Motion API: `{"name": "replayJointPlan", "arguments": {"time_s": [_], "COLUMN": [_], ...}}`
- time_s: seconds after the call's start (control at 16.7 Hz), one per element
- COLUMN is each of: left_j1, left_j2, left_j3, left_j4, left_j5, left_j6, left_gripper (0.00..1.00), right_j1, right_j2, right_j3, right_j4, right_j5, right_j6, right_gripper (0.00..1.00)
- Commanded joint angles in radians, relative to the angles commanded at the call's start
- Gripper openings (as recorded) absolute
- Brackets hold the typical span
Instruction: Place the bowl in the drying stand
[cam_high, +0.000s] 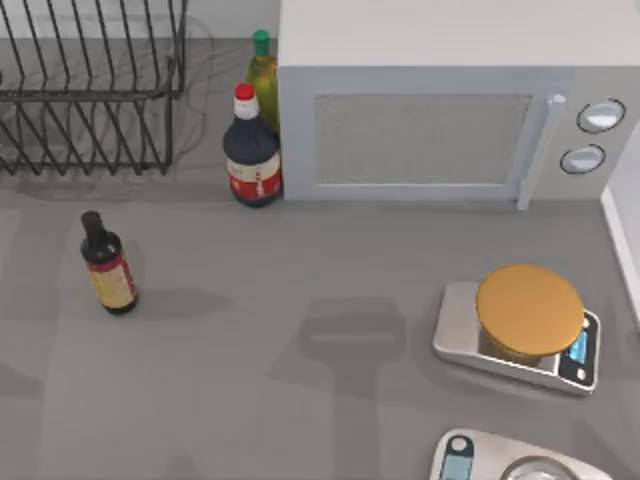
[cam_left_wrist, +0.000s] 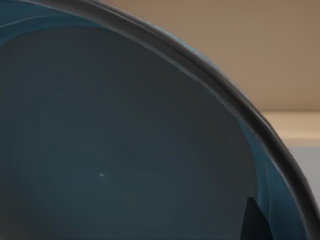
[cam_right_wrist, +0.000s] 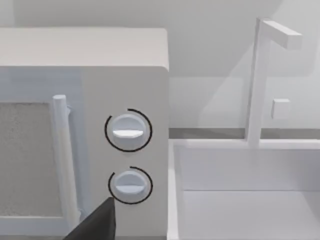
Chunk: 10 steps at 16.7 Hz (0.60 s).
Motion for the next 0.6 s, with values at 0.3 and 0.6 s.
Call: {"name": "replayJointPlan", "arguments": {"time_s": [0.3, 0.6], "left_j1": [-0.004, -0.027], "left_j2": [0.005, 0.161], "left_j3": [0.003, -0.007], "left_j4": [-0.001, 0.162], "left_j5": [-0.003, -0.008], "left_j6": [0.000, 0.000], "left_gripper": [0.00, 0.00], "right_j1": [0.000, 0.000], "right_j2": [0.000, 0.000], "right_j3": [0.000, 0.000], "right_j4": [0.000, 0.000], "right_j5": [0.000, 0.000], "right_j6": [0.000, 0.000], "right_gripper": [1.00, 1.00]}}
